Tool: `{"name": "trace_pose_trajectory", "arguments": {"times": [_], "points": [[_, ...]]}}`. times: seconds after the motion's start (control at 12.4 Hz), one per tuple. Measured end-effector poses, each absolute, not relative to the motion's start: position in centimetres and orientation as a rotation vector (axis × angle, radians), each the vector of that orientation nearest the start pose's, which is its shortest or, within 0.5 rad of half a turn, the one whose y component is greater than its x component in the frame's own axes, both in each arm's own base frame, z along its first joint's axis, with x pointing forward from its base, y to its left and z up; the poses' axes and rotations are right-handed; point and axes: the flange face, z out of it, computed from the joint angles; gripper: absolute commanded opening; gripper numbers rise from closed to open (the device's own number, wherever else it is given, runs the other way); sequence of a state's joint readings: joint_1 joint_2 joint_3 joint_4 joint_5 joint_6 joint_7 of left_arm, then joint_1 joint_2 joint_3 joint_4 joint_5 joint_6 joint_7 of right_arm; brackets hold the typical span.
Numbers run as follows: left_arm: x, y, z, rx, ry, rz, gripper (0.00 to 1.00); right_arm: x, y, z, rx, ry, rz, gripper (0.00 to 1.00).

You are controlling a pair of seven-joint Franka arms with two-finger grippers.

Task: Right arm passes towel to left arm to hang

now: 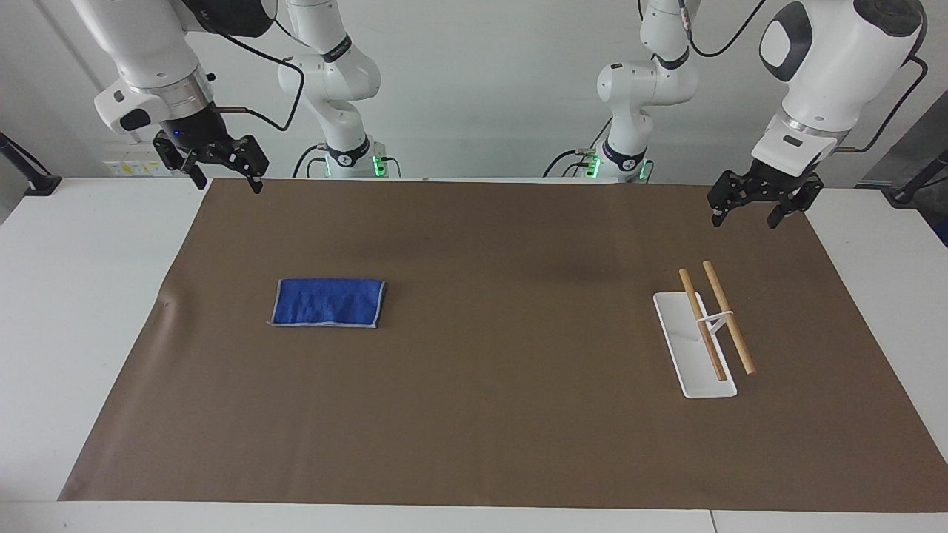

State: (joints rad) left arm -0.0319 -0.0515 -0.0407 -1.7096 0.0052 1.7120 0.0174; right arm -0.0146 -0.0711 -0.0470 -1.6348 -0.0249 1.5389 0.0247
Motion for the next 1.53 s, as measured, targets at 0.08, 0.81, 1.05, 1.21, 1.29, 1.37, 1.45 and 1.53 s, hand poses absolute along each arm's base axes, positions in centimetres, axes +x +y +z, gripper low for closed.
{"name": "trace_pose_trajectory", "arguments": {"times": [0.08,0.81,1.05,1.21,1.29,1.37,1.45,1.53], "points": [[54.8,-4.0,59.9,-3.132,0.136,-0.085,1.00,52.7,-3.6,63.0,-3.159,0.138,0.040,1.00],[54.8,-4.0,59.9,-3.132,0.126,-0.085,1.00,52.4,-3.6,62.2,-3.158,0.138,0.067,1.00],[54.8,-4.0,59.9,-3.132,0.125,-0.085,1.00,52.3,-3.6,62.2,-3.158,0.081,0.066,1.00],[54.8,-4.0,59.9,-3.133,0.124,-0.085,1.00,52.4,-3.6,62.3,-3.159,0.079,0.048,1.00],[54.8,-4.0,59.9,-3.133,0.124,-0.085,1.00,52.5,-3.6,62.4,-3.160,0.079,0.035,1.00],[54.8,-4.0,59.9,-3.133,0.124,-0.085,1.00,52.7,-3.6,62.5,-3.160,0.076,0.006,1.00],[54.8,-4.0,59.9,-3.133,0.124,-0.085,1.00,53.0,-3.4,62.5,-3.161,0.071,-0.024,1.00],[54.8,-4.0,59.9,-3.133,0.124,-0.085,1.00,53.4,-2.9,62.1,-3.160,0.057,-0.050,1.00]]}}
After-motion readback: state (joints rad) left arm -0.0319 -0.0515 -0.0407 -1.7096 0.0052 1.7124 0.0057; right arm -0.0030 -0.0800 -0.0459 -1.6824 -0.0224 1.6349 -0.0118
